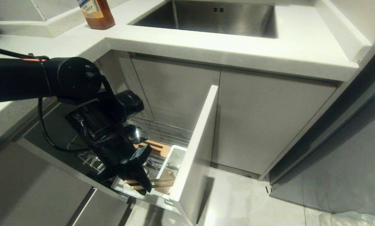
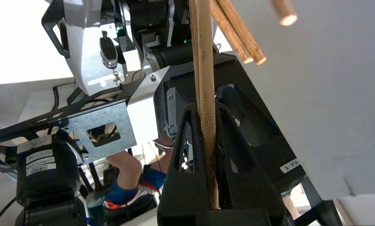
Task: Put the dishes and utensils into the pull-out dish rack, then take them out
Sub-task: Take the chopsticks out of the cupboard
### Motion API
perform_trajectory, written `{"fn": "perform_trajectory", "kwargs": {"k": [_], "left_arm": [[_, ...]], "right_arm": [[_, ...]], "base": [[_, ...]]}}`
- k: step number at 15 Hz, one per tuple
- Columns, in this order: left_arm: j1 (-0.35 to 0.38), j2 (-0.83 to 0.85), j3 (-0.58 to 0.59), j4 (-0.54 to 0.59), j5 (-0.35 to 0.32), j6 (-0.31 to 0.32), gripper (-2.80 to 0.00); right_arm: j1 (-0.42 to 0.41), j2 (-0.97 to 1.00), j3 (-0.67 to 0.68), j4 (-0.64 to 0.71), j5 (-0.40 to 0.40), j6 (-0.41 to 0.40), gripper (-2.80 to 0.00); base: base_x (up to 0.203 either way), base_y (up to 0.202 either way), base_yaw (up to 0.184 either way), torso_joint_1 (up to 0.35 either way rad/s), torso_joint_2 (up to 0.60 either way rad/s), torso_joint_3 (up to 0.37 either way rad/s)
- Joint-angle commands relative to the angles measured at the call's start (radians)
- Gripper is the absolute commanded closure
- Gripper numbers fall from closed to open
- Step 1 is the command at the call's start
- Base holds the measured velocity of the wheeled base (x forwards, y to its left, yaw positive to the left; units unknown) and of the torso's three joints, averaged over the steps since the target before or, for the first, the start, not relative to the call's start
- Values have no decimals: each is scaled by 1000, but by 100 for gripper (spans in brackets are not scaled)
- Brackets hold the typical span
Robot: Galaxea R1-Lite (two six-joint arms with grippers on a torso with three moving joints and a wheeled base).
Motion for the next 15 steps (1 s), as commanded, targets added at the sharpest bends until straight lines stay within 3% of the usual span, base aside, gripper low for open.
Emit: {"fn": "perform_trajectory", "kwargs": {"k": [1,6,15], "left_arm": [[-2,-20,0,7,11,-4,0],[-7,-77,3,7,111,-10,0],[-22,-141,0,26,110,-10,0]], "right_arm": [[0,0,0,0,0,0,0],[0,0,0,0,0,0,0],[0,0,0,0,0,0,0]], "base": [[0,0,0,0,0,0],[0,0,0,0,0,0],[0,0,0,0,0,0]]}}
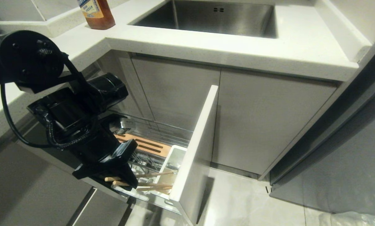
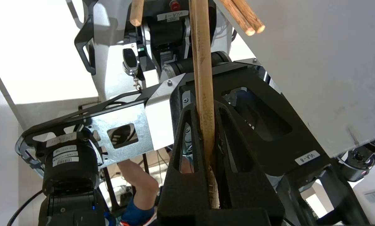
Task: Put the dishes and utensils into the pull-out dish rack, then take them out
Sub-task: Take the chopsticks out of the cupboard
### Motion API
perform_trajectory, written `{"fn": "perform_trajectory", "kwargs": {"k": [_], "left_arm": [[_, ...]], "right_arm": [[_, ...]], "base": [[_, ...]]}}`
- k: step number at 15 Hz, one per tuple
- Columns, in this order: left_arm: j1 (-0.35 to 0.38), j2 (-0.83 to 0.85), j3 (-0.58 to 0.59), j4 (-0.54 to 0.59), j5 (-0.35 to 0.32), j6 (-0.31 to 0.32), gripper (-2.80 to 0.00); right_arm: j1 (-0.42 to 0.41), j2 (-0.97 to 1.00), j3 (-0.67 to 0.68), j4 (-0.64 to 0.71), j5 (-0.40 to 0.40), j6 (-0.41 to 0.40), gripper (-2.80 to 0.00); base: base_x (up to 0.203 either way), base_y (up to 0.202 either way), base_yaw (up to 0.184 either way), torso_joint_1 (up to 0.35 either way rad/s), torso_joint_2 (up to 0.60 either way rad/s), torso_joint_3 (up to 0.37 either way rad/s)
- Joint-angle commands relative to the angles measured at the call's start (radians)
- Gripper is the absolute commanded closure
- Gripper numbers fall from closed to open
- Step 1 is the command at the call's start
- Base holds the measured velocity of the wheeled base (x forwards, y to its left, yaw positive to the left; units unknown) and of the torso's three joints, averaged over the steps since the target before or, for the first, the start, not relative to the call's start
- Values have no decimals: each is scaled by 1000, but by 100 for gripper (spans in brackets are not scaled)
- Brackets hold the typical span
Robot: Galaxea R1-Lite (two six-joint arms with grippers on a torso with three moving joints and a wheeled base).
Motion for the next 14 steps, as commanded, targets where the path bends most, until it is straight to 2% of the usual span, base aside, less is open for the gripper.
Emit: {"fn": "perform_trajectory", "kwargs": {"k": [1,14], "left_arm": [[-1,-13,0,7,-2,-4,0],[0,-109,-6,42,8,-4,0]], "right_arm": [[0,0,0,0,0,0,0],[0,0,0,0,0,0,0]], "base": [[0,0,0,0,0,0],[0,0,0,0,0,0]]}}
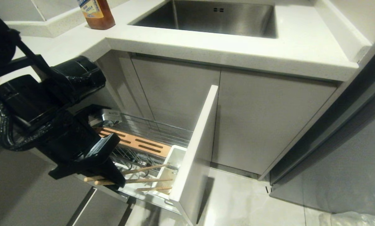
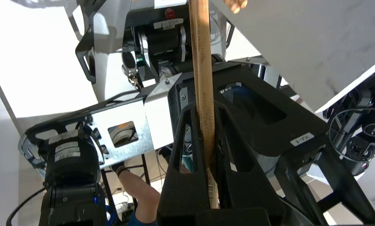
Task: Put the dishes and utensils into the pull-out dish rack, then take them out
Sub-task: Take the chopsticks out of the cupboard
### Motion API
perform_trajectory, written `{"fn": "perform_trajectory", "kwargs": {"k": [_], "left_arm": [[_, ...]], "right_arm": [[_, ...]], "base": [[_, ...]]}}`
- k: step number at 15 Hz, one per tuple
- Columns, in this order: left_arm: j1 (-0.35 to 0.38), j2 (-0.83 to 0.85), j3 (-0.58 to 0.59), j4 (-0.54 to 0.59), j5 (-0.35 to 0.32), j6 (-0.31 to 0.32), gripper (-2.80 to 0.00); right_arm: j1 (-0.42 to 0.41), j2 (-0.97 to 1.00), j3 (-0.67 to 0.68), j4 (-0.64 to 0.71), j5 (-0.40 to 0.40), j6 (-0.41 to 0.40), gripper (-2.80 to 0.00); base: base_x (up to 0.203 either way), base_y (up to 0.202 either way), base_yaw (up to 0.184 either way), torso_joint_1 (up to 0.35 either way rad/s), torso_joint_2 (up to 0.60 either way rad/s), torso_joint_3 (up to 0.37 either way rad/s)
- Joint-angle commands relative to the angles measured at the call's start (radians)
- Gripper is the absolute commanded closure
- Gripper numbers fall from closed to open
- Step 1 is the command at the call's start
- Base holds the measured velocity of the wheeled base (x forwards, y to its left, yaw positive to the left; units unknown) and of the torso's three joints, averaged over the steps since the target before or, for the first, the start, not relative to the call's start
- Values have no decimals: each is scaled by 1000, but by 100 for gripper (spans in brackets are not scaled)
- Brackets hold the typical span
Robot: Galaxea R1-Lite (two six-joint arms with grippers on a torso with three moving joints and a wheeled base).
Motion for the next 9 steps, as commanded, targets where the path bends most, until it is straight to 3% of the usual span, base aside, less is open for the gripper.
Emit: {"fn": "perform_trajectory", "kwargs": {"k": [1,9], "left_arm": [[-1,-8,2,16,-2,-3,0],[0,-158,12,28,29,-20,0]], "right_arm": [[0,1,0,0,0,0,0],[0,1,0,0,0,0,0]], "base": [[0,0,0,0,0,0],[0,0,0,0,0,0]]}}
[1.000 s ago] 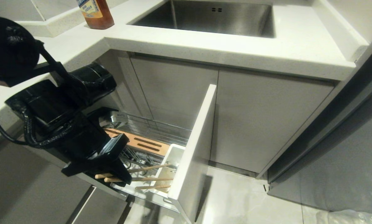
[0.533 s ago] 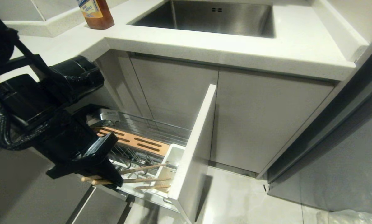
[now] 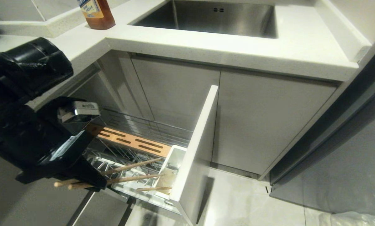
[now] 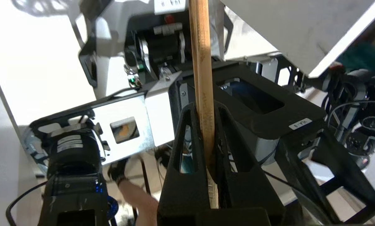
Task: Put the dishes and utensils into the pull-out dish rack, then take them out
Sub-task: Take the chopsticks out of the cupboard
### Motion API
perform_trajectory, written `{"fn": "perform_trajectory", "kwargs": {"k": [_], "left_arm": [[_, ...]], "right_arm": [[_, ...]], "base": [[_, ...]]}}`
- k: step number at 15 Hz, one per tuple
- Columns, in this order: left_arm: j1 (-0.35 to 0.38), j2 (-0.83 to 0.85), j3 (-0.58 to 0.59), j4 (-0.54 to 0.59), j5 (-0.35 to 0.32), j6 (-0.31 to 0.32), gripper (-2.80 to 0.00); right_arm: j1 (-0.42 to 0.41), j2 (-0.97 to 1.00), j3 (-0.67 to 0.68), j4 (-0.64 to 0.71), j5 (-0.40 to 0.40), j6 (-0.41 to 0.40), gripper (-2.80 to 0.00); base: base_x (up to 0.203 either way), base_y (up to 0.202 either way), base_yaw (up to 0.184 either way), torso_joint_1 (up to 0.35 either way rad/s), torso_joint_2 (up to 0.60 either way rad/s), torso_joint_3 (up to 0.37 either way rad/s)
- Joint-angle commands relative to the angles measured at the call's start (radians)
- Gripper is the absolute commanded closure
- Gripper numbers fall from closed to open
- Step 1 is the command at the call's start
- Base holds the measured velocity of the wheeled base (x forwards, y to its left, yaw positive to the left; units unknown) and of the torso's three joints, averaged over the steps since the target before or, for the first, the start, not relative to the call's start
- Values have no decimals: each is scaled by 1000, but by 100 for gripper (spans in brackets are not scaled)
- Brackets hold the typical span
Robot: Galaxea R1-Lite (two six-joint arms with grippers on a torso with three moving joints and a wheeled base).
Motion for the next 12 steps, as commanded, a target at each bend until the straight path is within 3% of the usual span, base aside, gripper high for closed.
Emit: {"fn": "perform_trajectory", "kwargs": {"k": [1,12], "left_arm": [[0,-61,9,7,6,-3,0],[2,-349,17,-10,28,-2,0]], "right_arm": [[0,0,0,0,0,0,0],[0,0,0,0,0,0,0]], "base": [[0,0,0,0,0,0],[0,0,0,0,0,0]]}}
